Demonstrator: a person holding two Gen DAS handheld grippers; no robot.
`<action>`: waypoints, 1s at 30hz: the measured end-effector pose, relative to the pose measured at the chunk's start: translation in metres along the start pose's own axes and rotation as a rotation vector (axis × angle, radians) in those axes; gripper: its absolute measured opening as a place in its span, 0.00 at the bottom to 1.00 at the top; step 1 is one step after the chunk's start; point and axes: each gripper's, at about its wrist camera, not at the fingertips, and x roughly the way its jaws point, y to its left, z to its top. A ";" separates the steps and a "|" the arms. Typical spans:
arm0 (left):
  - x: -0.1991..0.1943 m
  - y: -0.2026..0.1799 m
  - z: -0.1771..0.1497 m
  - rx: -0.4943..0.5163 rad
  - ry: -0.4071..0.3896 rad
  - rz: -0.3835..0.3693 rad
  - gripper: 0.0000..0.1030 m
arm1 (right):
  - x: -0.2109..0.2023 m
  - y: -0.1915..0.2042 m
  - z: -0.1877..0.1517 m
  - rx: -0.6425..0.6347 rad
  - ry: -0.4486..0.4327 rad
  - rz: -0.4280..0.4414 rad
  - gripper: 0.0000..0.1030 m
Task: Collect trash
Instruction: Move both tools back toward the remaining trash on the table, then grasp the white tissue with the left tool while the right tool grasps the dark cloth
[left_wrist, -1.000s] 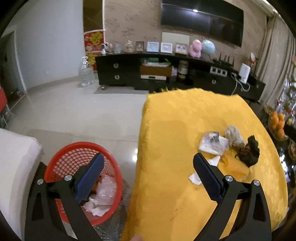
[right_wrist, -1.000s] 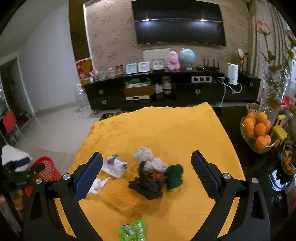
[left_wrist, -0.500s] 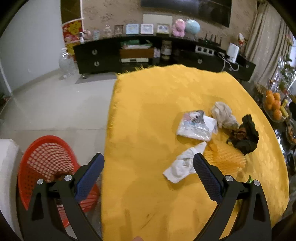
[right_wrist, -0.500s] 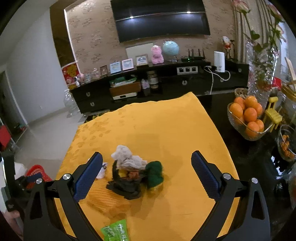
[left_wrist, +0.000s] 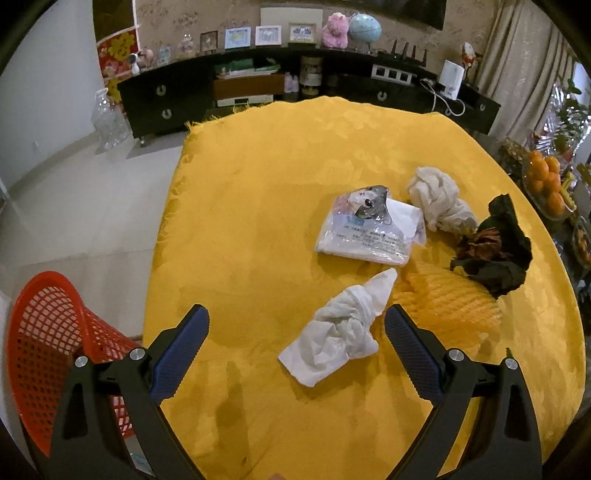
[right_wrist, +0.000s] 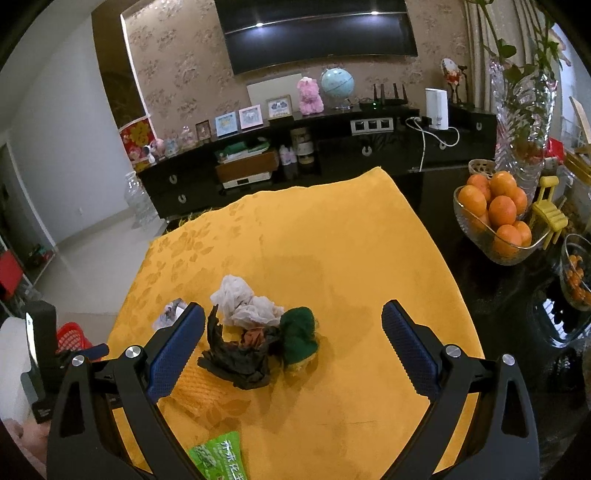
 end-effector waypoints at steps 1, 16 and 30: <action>0.002 -0.001 0.000 0.001 0.000 -0.003 0.88 | 0.001 0.000 0.000 0.000 0.002 0.000 0.91; 0.014 -0.006 0.001 -0.017 0.043 -0.054 0.34 | 0.022 0.019 -0.008 -0.075 0.034 0.008 0.91; -0.024 0.019 0.007 -0.095 -0.027 -0.079 0.33 | 0.064 0.051 -0.022 -0.131 0.134 0.060 0.88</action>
